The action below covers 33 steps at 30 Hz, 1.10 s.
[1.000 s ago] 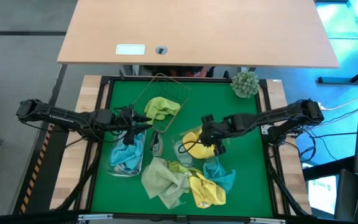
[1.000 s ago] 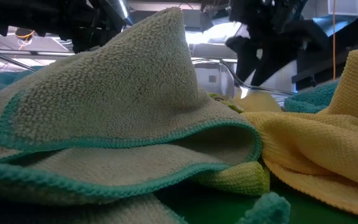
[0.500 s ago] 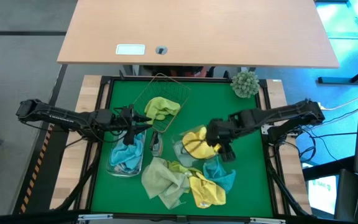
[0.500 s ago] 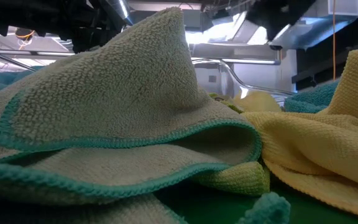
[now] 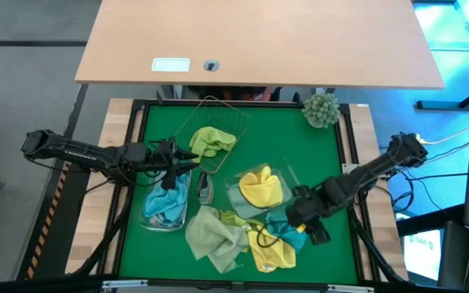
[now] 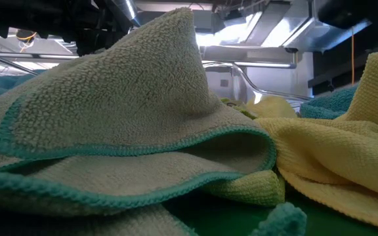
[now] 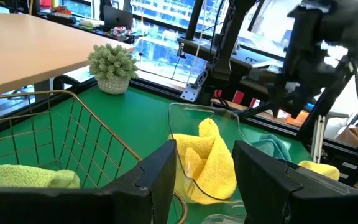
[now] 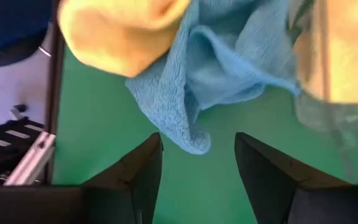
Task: Sort microfiber towel by color & place in baskets
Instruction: Put the blue microfiber towel into the left transparent bin
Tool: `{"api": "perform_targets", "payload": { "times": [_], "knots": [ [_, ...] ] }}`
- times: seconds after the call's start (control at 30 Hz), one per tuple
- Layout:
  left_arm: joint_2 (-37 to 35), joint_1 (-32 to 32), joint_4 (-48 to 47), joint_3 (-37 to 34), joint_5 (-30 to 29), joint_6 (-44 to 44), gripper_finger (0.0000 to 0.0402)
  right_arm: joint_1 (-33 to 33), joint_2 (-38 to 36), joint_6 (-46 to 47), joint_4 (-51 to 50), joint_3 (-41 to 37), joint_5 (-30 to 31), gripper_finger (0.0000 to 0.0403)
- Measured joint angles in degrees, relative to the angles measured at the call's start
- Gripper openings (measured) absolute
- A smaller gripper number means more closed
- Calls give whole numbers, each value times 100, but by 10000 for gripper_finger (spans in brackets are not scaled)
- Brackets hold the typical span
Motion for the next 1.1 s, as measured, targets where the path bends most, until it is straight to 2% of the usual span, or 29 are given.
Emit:
{"api": "perform_targets", "payload": {
  "times": [0.17,0.47,0.83,0.97,1.1],
  "knots": [
    [0,0,0,0,1,-2,153,342,0,423,615,-677,388,199],
    [-2,0,-1,0,2,-2,153,534,0,598,2465,-1972,437,199],
    [-2,0,-3,0,2,0,153,522,0,655,3361,-3109,794,198],
    [-2,0,-2,0,2,0,153,522,16,654,3473,-3233,658,179],
    [-2,0,-4,0,2,2,153,515,17,655,3516,-3249,512,137]
  ]
}}
